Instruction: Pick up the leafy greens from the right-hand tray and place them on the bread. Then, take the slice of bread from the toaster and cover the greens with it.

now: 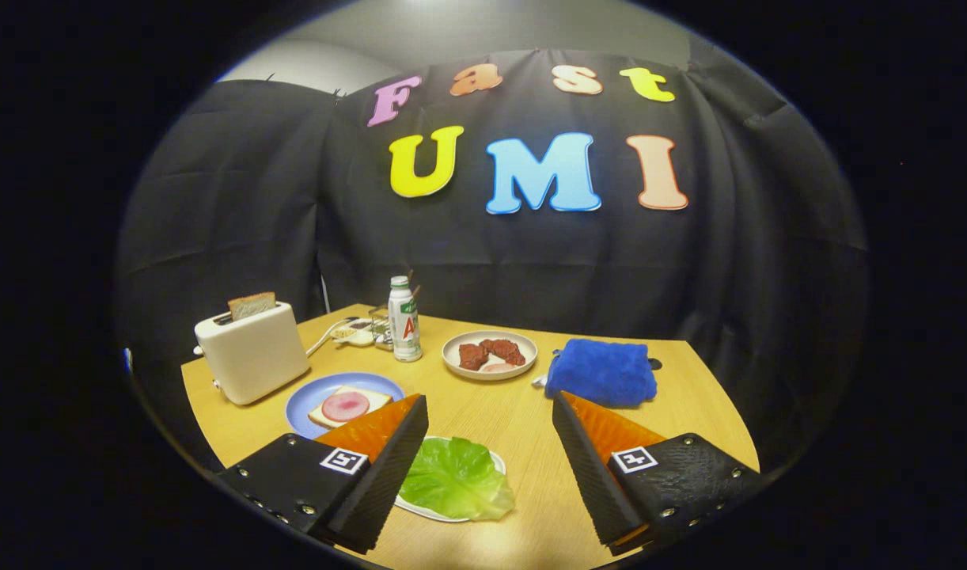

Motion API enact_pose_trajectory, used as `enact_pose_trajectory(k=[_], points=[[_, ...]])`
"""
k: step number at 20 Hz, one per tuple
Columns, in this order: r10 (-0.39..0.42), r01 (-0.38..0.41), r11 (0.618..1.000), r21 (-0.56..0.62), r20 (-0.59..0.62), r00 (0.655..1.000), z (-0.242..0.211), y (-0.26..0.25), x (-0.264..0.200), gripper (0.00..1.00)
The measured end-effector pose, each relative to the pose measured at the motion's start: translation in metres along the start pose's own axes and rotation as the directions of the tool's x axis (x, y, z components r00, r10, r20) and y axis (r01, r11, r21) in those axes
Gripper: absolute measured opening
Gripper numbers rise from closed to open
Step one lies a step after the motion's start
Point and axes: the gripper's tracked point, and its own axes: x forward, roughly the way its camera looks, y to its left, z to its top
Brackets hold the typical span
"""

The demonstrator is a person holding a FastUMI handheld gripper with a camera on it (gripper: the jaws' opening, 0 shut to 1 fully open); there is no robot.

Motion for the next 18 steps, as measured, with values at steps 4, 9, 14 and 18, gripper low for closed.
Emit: enact_pose_trajectory(k=[4, 9, 14, 18], points=[[0.047, -0.045, 0.999, 0.015, -0.139, 0.989, -0.045, 0.017, 0.026, 0.97], [0.067, -0.064, 0.998, 0.020, -0.274, 0.959, -0.095, 0.031, 0.047, 0.97], [0.069, -0.079, 0.997, -0.015, -0.351, 0.934, -0.116, 0.039, 0.058, 0.97], [0.060, -0.081, 0.996, -0.042, -0.376, 0.925, -0.125, 0.041, 0.063, 0.97]])
